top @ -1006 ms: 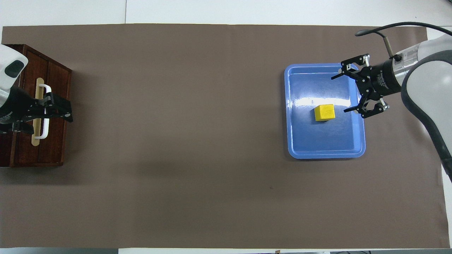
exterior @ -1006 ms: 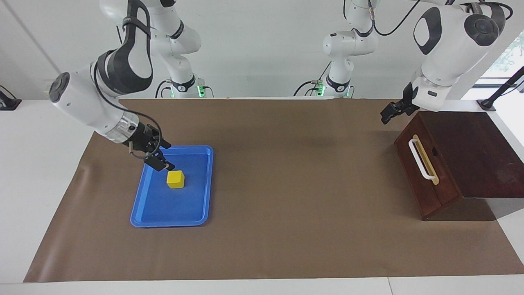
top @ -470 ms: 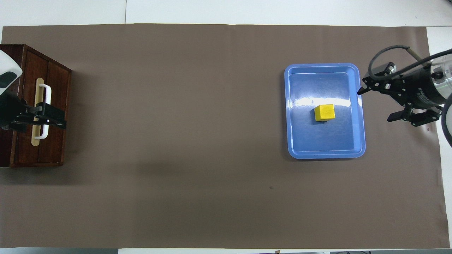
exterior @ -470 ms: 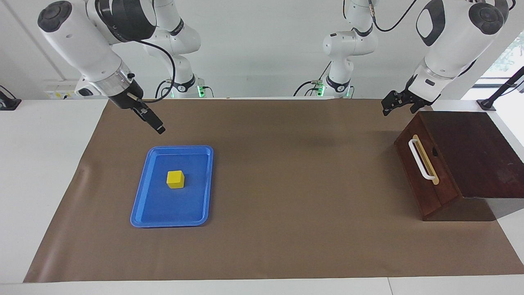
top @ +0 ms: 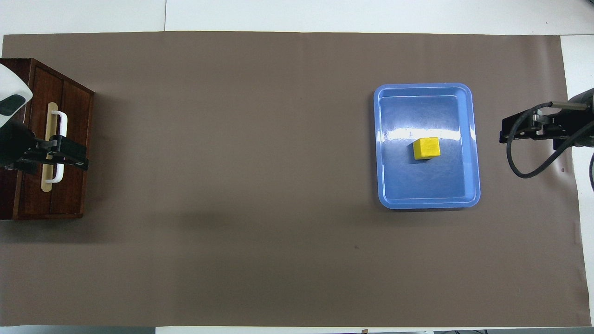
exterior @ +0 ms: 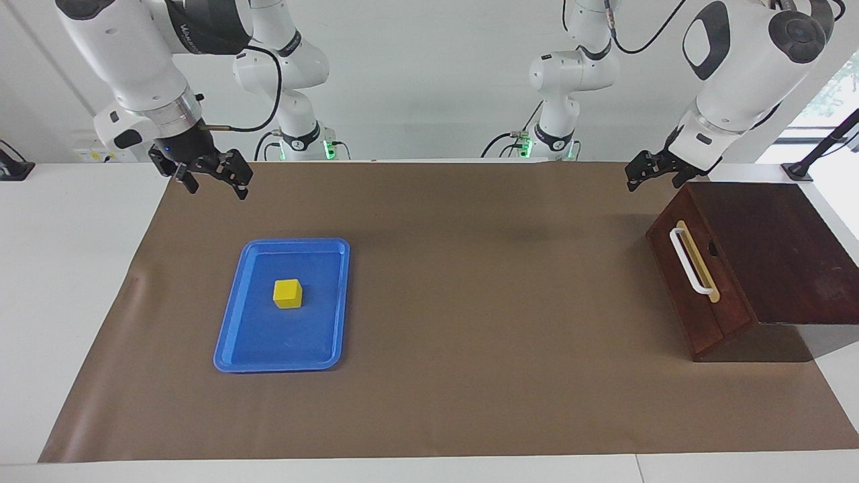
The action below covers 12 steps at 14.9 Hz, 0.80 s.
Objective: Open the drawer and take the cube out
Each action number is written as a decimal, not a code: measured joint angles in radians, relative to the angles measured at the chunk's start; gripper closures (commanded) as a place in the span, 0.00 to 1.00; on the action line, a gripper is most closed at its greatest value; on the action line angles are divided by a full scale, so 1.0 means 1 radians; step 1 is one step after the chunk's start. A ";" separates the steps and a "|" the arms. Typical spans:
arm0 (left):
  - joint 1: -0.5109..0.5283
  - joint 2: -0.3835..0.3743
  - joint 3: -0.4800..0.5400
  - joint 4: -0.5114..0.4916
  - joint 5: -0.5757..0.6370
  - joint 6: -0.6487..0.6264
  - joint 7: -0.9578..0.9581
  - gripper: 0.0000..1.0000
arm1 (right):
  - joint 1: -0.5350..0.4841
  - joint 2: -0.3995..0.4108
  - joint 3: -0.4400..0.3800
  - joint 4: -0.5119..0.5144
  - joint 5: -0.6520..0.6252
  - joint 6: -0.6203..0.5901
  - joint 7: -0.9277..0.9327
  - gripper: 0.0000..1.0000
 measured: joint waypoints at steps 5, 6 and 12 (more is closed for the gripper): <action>0.000 0.000 0.000 0.000 0.000 -0.002 0.001 0.00 | -0.003 -0.002 0.000 -0.012 0.000 -0.001 -0.046 0.00; 0.000 0.000 -0.001 0.000 0.000 -0.002 0.001 0.00 | -0.002 -0.003 0.000 -0.012 0.000 -0.001 -0.053 0.00; -0.001 -0.001 -0.004 0.000 0.000 -0.005 0.001 0.00 | 0.001 -0.004 0.001 -0.013 0.000 -0.025 -0.141 0.00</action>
